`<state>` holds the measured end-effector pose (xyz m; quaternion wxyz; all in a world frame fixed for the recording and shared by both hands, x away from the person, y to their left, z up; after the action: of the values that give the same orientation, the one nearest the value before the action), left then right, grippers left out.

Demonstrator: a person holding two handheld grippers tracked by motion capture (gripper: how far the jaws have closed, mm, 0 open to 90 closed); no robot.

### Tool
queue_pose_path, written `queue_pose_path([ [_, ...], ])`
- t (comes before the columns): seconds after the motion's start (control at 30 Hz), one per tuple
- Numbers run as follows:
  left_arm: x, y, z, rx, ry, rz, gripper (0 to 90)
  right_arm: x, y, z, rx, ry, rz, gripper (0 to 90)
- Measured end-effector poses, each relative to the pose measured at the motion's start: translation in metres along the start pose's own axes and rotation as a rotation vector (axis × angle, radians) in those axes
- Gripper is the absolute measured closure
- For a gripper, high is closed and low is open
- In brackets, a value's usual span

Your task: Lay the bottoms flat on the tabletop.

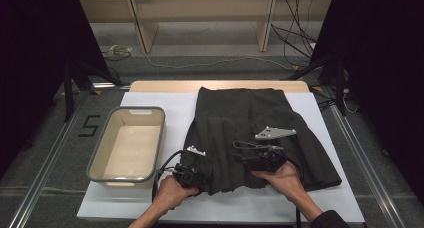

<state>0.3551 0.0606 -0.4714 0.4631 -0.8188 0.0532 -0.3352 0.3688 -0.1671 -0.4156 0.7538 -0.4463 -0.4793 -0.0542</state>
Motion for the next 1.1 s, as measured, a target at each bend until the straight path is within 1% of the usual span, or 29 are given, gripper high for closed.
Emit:
queue_pose_path([
  [0.07,0.000,-0.004,-0.001,-0.001,0.017,-0.003,64.5,0.000,0.000,0.000,-0.001,0.000,-0.004,32.9],
  [0.1,0.001,-0.008,-0.001,0.002,0.023,-0.013,59.2,0.000,-0.001,0.000,-0.002,-0.001,-0.006,32.9],
  [0.17,0.002,-0.016,0.001,0.017,0.015,-0.044,53.0,0.000,-0.001,-0.001,-0.003,-0.001,-0.008,32.9],
  [0.3,0.004,-0.036,0.011,0.053,-0.021,-0.094,42.3,0.000,-0.002,-0.002,-0.006,0.002,-0.010,32.9],
  [0.37,0.004,-0.042,0.018,0.080,-0.054,-0.120,38.3,0.000,-0.001,-0.002,-0.006,0.002,-0.010,32.9],
  [0.43,0.005,-0.045,0.024,0.105,-0.086,-0.132,35.1,0.000,-0.001,-0.002,-0.004,0.001,-0.007,32.9],
  [0.53,0.004,-0.045,0.028,0.137,-0.119,-0.120,31.0,0.000,0.000,-0.002,-0.004,-0.001,-0.004,32.8],
  [0.67,0.002,-0.044,0.029,0.166,-0.142,-0.109,27.8,0.001,-0.002,-0.004,-0.007,0.004,-0.013,32.4],
  [0.7,0.002,-0.043,0.029,0.169,-0.155,-0.108,27.4,0.002,-0.002,-0.005,-0.011,0.006,-0.014,32.4],
  [0.73,0.002,-0.043,0.029,0.169,-0.155,-0.108,27.3,0.002,-0.002,-0.006,-0.011,0.008,-0.015,32.2],
  [0.77,-0.001,-0.039,0.029,0.169,-0.178,-0.093,27.3,0.003,-0.002,-0.007,-0.012,0.008,-0.017,31.9],
  [0.8,-0.002,-0.036,0.029,0.175,-0.185,-0.083,27.1,0.004,-0.001,-0.008,-0.014,0.007,-0.017,31.7],
  [0.87,-0.003,-0.032,0.028,0.182,-0.188,-0.066,25.4,0.006,-0.001,-0.010,-0.014,0.005,-0.019,30.9],
  [0.9,-0.003,-0.030,0.028,0.184,-0.199,-0.062,24.4,0.008,-0.001,-0.011,-0.012,0.001,-0.018,30.1],
  [1.0,-0.003,-0.028,0.029,0.190,-0.209,-0.056,23.3,0.012,-0.001,-0.013,-0.013,-0.004,-0.023,28.5],
  [1.03,-0.003,-0.027,0.029,0.193,-0.219,-0.058,22.3,0.014,-0.001,-0.014,-0.010,0.000,-0.022,28.2],
  [1.1,-0.005,-0.028,0.033,0.179,-0.233,-0.056,22.0,0.017,0.000,-0.014,-0.013,0.000,-0.024,28.2],
])
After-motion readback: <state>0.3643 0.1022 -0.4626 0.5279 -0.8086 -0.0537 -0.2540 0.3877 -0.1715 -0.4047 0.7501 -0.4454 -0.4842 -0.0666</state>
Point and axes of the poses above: each handheld gripper's, and its own axes: y roughly forward along the jaws, x roughly out of its top, z roughly to its left, the point moved 2 cm from there along y, roughly forward along the jaws, and after that the axes turned 1 degree about -y, right-handed, at the moved point
